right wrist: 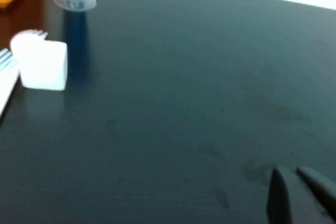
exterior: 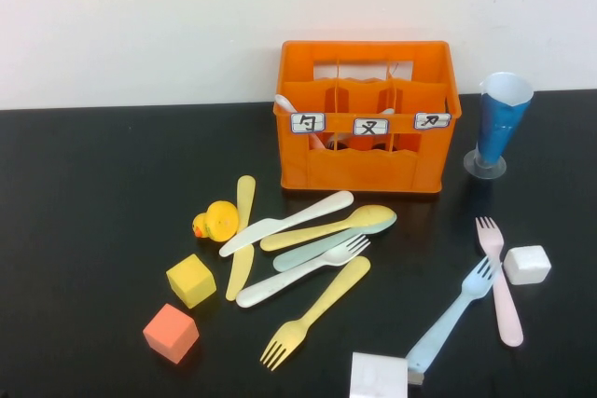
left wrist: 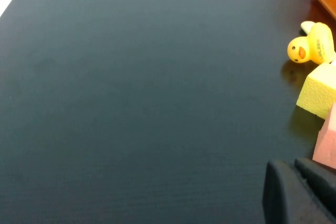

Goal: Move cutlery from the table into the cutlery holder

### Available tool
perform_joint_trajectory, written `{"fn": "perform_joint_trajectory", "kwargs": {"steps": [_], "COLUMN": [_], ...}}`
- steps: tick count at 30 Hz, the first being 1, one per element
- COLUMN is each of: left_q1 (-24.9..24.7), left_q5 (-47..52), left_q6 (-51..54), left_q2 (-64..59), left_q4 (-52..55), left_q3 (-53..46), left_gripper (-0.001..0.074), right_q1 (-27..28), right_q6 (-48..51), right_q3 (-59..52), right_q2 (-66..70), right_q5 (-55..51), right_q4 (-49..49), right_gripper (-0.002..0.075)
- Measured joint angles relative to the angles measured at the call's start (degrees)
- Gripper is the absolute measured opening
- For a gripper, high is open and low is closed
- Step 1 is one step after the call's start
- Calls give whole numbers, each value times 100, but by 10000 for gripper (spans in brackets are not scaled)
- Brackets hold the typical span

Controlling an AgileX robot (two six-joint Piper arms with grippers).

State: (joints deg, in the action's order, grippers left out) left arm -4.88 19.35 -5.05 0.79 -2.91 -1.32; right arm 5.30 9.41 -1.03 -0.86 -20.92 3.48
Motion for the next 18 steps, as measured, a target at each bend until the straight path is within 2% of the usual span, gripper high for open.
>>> {"fn": "perform_joint_trajectory", "kwargs": {"steps": [18], "left_q1": [0], "left_q5": [0], "left_q6": [13], "left_q2": [0], "left_q4": [0], "left_q3": [0], "left_gripper": [-1], "right_q1": [-27], "right_q6": [-672], "right_q3": [0], "right_q2": [0], "right_q5": [0], "right_q4": [-100], "right_gripper": [-3]}}
